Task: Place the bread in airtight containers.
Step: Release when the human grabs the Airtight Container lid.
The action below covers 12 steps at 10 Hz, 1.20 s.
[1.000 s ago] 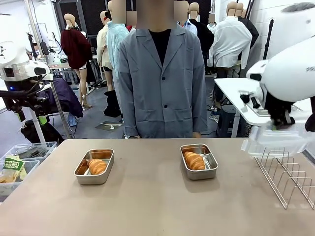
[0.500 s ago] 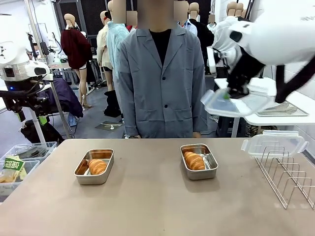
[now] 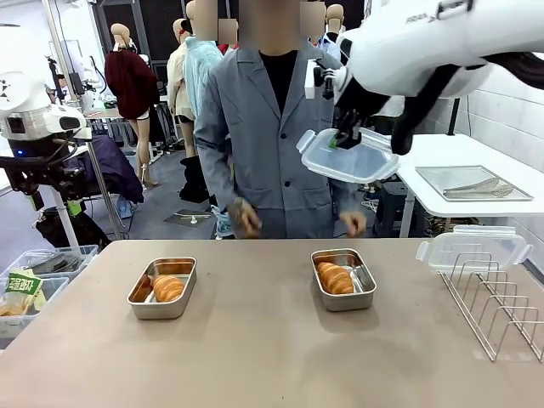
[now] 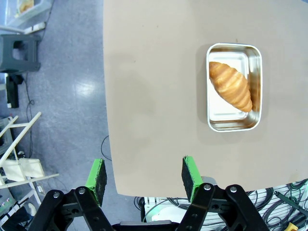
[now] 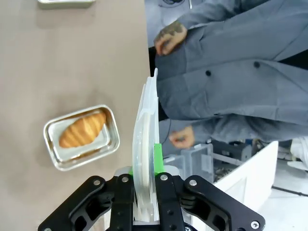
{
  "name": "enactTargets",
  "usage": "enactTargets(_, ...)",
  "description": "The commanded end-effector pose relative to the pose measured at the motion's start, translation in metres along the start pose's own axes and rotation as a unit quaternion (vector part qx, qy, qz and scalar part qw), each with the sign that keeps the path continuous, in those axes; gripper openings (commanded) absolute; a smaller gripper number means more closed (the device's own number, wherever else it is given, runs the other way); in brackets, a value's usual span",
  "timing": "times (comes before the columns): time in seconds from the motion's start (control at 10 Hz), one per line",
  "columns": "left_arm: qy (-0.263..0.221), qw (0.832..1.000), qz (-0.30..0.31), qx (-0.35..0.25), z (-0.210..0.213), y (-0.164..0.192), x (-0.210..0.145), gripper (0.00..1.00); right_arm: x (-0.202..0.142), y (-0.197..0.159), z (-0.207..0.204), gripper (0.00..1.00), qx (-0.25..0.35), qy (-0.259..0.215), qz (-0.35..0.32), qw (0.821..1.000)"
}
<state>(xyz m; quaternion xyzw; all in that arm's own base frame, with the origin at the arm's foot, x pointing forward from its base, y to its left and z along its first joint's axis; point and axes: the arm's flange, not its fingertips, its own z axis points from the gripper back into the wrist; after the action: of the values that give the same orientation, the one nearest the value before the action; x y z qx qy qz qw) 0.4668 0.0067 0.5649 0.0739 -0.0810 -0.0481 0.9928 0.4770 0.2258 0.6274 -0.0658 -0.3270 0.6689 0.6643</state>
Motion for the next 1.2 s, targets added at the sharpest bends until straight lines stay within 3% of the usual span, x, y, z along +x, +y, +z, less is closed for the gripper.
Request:
enactTargets(0.0, -0.006, 1.0, 0.009, 0.006, 0.0, 0.0, 0.0, 0.81, 0.006, -0.016, 0.002, 0.0, 0.005, -0.009, -0.025, 1.0)
enactTargets(0.2, -0.006, 1.0, 0.009, 0.006, 0.0, 0.0, 0.0, 0.81, 0.02, -0.034, -0.008, 0.0, 0.0, -0.024, -0.045, 0.999)
enactTargets(0.8, -0.006, 1.0, 0.009, 0.006, 0.0, 0.0, 0.0, 0.81, 0.034, -0.049, -0.038, 0.0, 0.031, 0.01, -0.068, 0.997)
enactTargets(0.9, -0.006, 1.0, 0.009, 0.006, 0.0, 0.0, 0.0, 0.81, 0.031, -0.046, -0.03, 0.11, 0.047, 0.019, -0.066, 0.997)
enactTargets(1.1, -0.006, 1.0, 0.009, 0.006, 0.0, 0.0, 0.0, 0.81, 0.011, -0.039, -0.001, 0.5, 0.099, 0.043, -0.057, 0.993)
